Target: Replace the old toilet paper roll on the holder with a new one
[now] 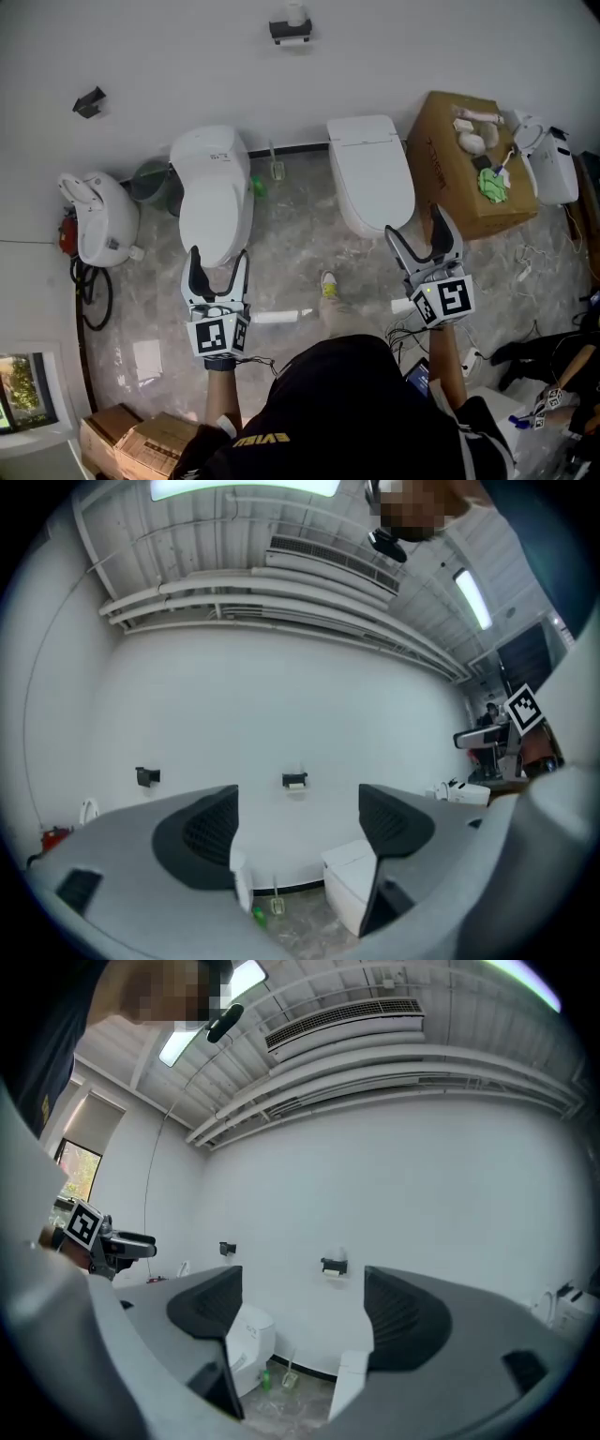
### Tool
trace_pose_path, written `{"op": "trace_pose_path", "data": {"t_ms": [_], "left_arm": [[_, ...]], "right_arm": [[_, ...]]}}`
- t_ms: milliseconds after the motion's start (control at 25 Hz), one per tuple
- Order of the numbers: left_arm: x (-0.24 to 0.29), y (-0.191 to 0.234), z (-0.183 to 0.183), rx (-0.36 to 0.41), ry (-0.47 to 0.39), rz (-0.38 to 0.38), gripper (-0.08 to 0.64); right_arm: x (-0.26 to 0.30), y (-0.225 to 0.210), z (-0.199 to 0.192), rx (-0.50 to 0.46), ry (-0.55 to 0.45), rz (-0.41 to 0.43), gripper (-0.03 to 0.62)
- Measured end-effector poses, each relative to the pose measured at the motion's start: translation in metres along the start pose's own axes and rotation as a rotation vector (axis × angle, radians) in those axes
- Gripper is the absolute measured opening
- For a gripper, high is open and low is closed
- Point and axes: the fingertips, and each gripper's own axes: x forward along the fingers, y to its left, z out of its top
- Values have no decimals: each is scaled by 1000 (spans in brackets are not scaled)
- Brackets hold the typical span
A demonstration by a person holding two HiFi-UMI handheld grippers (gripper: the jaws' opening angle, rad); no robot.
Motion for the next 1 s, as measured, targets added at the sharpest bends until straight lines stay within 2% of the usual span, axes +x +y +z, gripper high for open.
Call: {"op": "trace_pose_path", "data": {"t_ms": [200,360,560,840,1000], "left_arm": [[86,-7,0,30,12,-10,394],[145,0,-1,4,1,4,394],[198,-1,6,49,4,3,394],[248,21,6,68,0,30,394],[289,36,-1,68,-2,29,394]], "right_arm": [[73,-59,4,-1,-16,-9,399],[124,-92,9,-17,-17,-5,397],[164,-133,-3,2,-14,-23,397],[228,-136,-20,14,13,46,397],[266,-144,-30,13,23,45,397]]}}
